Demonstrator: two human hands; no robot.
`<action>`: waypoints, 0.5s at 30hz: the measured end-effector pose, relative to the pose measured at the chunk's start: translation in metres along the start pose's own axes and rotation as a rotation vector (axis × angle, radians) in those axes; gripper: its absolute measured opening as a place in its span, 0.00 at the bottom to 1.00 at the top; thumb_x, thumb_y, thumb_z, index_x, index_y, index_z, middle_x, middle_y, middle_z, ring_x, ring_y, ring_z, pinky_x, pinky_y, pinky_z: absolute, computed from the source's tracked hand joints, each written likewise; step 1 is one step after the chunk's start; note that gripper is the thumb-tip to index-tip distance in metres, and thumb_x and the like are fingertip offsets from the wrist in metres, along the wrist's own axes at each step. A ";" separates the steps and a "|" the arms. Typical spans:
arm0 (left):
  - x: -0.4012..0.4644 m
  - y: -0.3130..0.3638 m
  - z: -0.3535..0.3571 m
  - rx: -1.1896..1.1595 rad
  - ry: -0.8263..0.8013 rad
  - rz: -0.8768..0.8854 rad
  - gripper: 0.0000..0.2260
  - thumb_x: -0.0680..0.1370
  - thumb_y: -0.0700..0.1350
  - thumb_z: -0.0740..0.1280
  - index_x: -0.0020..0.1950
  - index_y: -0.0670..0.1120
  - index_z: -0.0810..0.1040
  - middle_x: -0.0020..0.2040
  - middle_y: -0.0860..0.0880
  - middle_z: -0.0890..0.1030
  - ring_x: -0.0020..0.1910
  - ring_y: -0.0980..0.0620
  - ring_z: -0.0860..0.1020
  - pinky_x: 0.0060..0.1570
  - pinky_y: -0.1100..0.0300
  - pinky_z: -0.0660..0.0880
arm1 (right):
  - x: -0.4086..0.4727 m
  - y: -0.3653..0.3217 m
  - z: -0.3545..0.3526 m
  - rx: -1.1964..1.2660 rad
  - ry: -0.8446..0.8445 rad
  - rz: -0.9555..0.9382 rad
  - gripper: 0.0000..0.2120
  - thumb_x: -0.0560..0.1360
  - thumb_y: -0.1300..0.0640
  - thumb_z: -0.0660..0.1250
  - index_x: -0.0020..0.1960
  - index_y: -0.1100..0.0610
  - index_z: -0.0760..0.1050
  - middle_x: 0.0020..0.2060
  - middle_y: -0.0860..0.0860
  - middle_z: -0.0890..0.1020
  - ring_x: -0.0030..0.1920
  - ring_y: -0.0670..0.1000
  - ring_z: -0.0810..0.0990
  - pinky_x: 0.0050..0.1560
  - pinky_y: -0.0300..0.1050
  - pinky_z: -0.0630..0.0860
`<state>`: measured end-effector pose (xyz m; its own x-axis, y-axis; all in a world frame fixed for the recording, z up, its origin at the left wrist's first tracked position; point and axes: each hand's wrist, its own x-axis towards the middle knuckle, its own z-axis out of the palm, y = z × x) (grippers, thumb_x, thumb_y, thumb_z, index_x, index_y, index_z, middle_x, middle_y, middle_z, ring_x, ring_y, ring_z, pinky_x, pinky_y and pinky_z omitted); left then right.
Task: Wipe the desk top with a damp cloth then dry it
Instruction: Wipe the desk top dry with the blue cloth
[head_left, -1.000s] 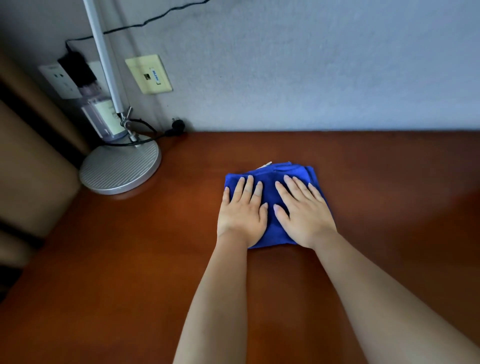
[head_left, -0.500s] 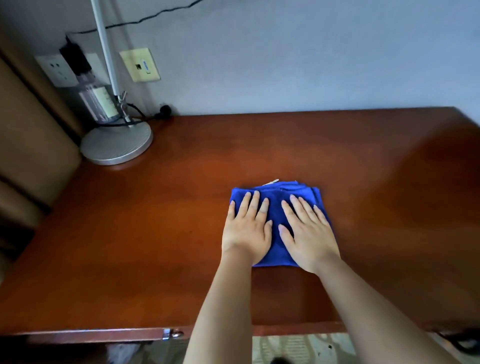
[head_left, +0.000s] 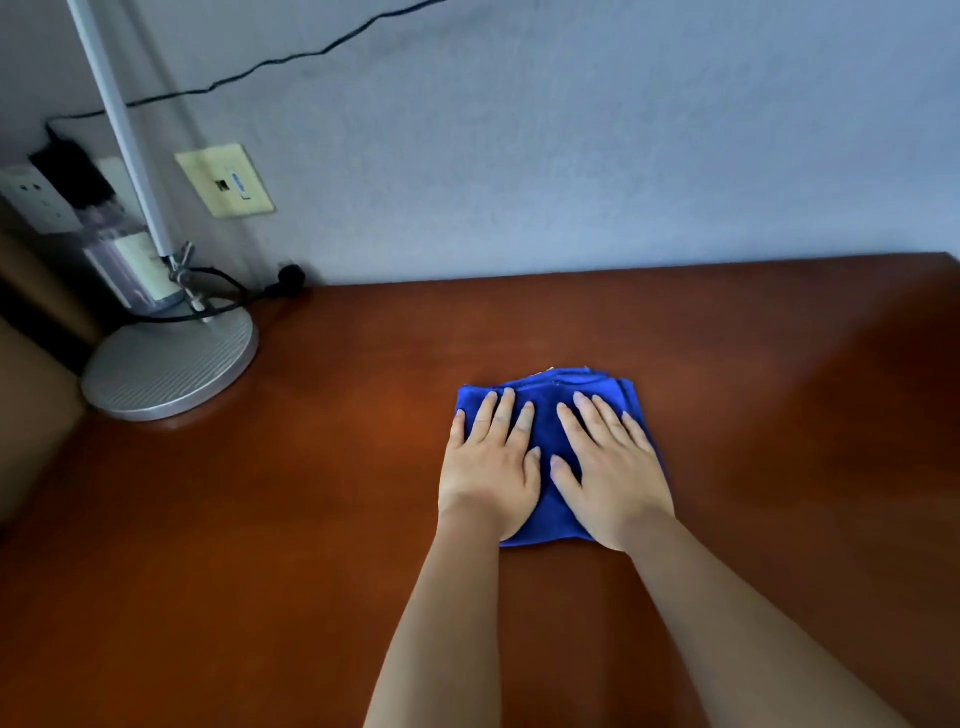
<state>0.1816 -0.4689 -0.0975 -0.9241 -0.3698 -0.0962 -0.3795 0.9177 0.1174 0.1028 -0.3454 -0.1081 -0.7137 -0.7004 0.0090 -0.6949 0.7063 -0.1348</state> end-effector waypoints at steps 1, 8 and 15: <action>0.014 -0.002 -0.002 0.002 0.001 -0.006 0.24 0.84 0.53 0.43 0.79 0.51 0.42 0.80 0.50 0.41 0.78 0.52 0.38 0.76 0.49 0.38 | 0.014 0.004 -0.001 0.006 0.000 -0.005 0.42 0.67 0.38 0.28 0.79 0.50 0.46 0.78 0.48 0.46 0.77 0.47 0.42 0.75 0.46 0.38; 0.110 -0.021 -0.015 -0.003 -0.008 -0.048 0.24 0.84 0.53 0.43 0.79 0.51 0.42 0.80 0.50 0.40 0.78 0.52 0.37 0.75 0.49 0.38 | 0.117 0.021 -0.005 0.009 0.000 -0.045 0.43 0.66 0.39 0.27 0.79 0.50 0.45 0.78 0.48 0.46 0.77 0.47 0.42 0.75 0.46 0.38; 0.178 -0.038 -0.023 -0.013 0.012 -0.086 0.25 0.84 0.53 0.44 0.80 0.51 0.43 0.80 0.50 0.41 0.78 0.52 0.38 0.75 0.50 0.38 | 0.193 0.031 -0.008 0.008 -0.018 -0.092 0.29 0.81 0.42 0.45 0.79 0.51 0.45 0.78 0.48 0.46 0.77 0.47 0.42 0.76 0.46 0.38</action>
<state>0.0311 -0.5731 -0.0961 -0.8884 -0.4491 -0.0951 -0.4582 0.8805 0.1220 -0.0576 -0.4578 -0.1024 -0.6448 -0.7644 0.0043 -0.7570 0.6377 -0.1426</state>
